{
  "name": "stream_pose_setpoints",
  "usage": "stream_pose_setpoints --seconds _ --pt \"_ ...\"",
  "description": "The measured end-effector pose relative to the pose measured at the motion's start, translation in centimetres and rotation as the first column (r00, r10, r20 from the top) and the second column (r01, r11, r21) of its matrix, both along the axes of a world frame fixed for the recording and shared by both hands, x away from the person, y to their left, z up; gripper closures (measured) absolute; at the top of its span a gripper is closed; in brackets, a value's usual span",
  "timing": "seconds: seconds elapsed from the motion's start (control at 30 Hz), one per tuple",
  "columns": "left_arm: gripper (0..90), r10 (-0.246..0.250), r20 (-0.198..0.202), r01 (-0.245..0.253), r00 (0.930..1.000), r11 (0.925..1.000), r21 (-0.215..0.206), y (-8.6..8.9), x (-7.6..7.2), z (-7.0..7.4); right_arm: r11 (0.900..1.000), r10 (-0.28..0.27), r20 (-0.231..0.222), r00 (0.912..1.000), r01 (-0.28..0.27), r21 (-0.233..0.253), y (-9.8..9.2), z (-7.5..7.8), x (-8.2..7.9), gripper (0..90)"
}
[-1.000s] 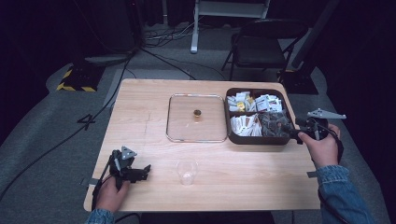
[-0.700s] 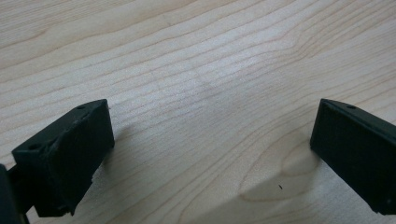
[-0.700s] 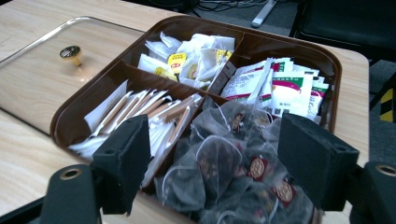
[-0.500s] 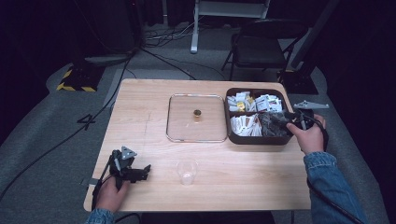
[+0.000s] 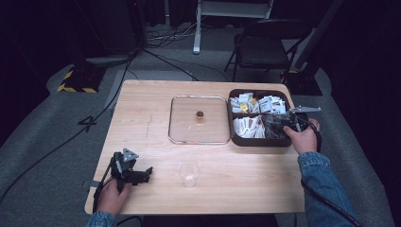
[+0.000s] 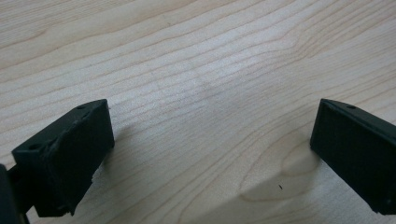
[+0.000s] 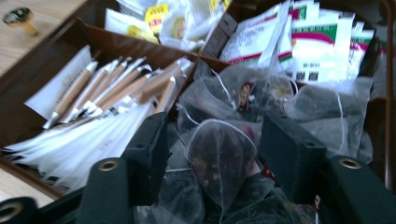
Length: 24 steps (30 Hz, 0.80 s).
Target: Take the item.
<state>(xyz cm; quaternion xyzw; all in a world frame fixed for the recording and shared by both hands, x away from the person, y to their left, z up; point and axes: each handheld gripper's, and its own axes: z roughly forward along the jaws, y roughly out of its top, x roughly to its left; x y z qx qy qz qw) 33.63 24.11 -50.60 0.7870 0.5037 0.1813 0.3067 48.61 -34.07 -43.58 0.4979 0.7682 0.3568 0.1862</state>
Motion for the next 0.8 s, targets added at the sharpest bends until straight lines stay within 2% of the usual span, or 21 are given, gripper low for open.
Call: stream_pose_setpoints --seconds 0.13,0.3,0.47,0.5,0.57,0.6,0.7,0.8 --pt "0.0 0.000 0.000 0.000 1.0000 1.0000 0.000 0.0 0.0 0.0 1.000 -0.005 -0.012 0.9999 0.005 -0.004 -0.1 -0.5 0.1 44.6" --pt "0.0 0.000 0.000 0.000 1.0000 1.0000 0.000 0.0 0.0 0.0 1.000 -0.010 -0.028 0.9995 0.010 -0.009 0.1 -1.0 0.2 51.0" --pt "0.0 0.000 0.000 0.000 1.0000 1.0000 0.000 0.0 0.0 0.0 0.999 -0.016 -0.052 0.9985 0.014 -0.029 0.4 -1.5 0.3 53.8" --pt "0.0 0.001 -0.002 -0.001 1.0000 1.0000 -0.001 0.0 0.0 0.0 0.999 -0.010 -0.054 0.9985 0.008 -0.044 0.6 -1.7 0.3 56.9" --pt "0.0 0.000 0.000 0.000 1.0000 1.0000 0.000 0.0 0.0 0.0 0.999 -0.009 -0.052 0.9986 0.007 -0.044 0.6 -1.7 0.3 58.5" --pt "0.0 0.000 0.000 0.000 1.0000 1.0000 0.000 0.0 0.0 0.0 0.999 -0.013 -0.047 0.9988 0.011 -0.042 0.6 -1.6 0.3 63.1" --pt "0.0 0.000 0.000 0.000 1.0000 1.0000 0.000 0.0 0.0 0.0 0.999 -0.025 -0.040 0.9989 0.023 -0.029 0.5 -1.5 0.2 68.3" --pt "0.0 0.001 -0.002 -0.001 1.0000 1.0000 0.000 0.0 0.0 0.0 0.999 -0.031 -0.024 0.9992 0.030 -0.021 0.3 -1.3 0.1 70.2"
